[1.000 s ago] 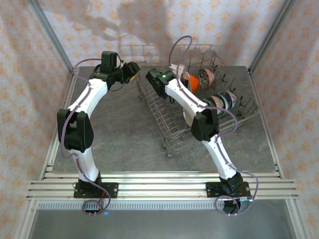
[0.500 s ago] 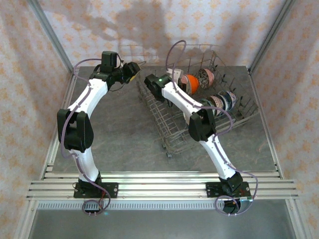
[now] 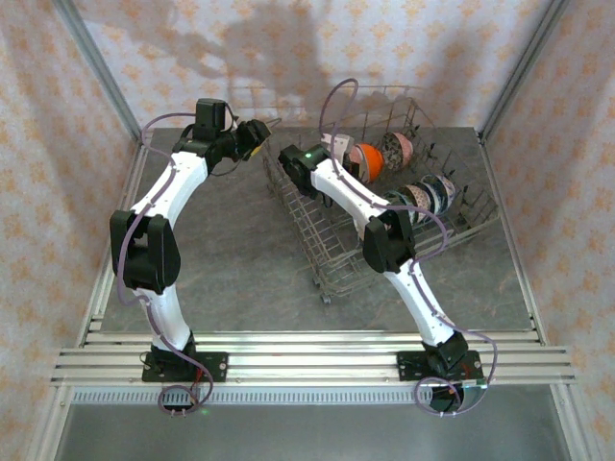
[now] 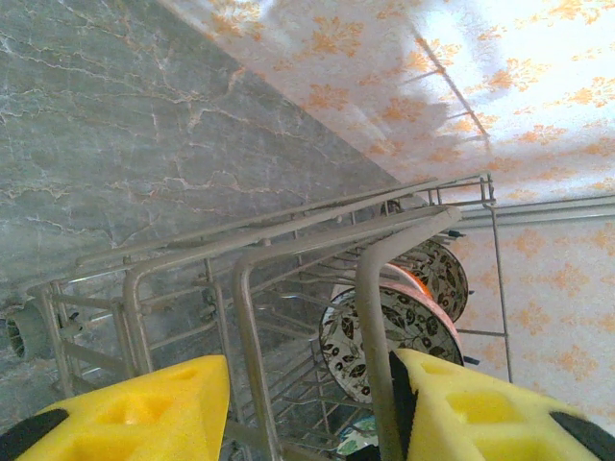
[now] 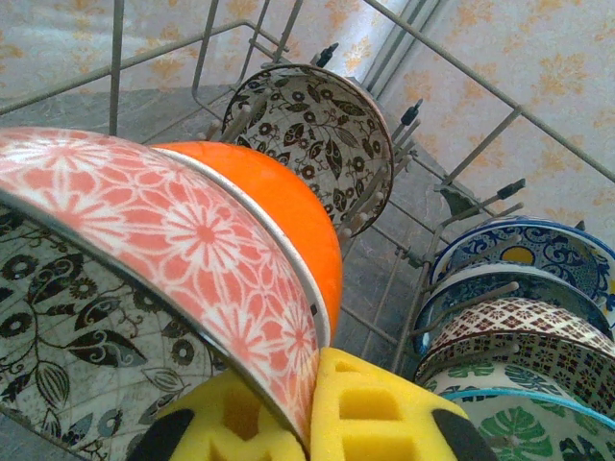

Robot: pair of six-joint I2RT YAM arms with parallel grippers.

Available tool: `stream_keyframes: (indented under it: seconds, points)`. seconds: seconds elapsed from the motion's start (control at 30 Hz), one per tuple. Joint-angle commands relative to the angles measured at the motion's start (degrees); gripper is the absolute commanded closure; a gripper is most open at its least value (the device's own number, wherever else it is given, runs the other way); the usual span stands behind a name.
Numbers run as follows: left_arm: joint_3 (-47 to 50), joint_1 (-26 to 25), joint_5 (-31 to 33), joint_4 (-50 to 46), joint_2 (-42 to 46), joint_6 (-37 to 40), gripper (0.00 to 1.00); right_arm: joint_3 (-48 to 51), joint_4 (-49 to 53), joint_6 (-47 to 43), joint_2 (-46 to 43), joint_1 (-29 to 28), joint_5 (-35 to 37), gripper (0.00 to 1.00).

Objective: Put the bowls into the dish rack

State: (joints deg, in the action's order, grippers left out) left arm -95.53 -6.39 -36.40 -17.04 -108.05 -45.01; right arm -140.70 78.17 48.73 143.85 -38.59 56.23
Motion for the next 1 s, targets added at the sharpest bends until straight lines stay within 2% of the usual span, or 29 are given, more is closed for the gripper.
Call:
stream_keyframes:
  seconds: [0.0,0.07,0.2,0.23,0.33,0.4,0.53,0.8,0.97]
  points:
    - [0.7,-1.2,-0.5,-5.6,0.5,0.9,0.53,-0.6,0.6,1.6,-0.4,-0.5,1.9,0.91]
    - [0.8,-1.2,-0.4,-5.5,0.5,0.9,0.53,-0.8,0.1,0.9,-0.7,-0.6,0.8,0.83]
    - [1.0,-1.2,-0.4,-5.3,0.6,0.6,0.54,-1.0,-1.4,-1.1,-1.3,-0.5,-1.5,0.8]
    - [1.0,-1.2,-0.4,-5.3,0.6,0.5,0.54,-1.0,-1.7,-1.7,-1.5,-0.5,-2.0,0.75]
    - [1.3,-1.2,-0.3,-5.3,0.7,0.5,0.54,-1.3,-2.4,-3.5,-1.9,-0.5,-3.7,0.72]
    - [1.4,-1.2,-0.3,-5.3,0.8,0.4,0.55,-1.4,-2.8,-4.5,-2.5,-0.6,-4.4,0.58]
    - [1.5,-1.3,-0.3,-5.2,0.8,0.3,0.54,-1.4,-4.2,-6.9,-3.8,-0.5,-5.3,0.44]
    - [1.3,-1.4,-0.2,-5.3,1.0,0.4,0.55,-1.7,-6.4,-12.1,-7.2,-0.6,-3.4,0.29]
    - [1.0,-1.4,0.1,-6.3,1.4,1.0,0.51,-0.6,-9.4,-16.8,-9.7,-0.5,-3.1,0.26]
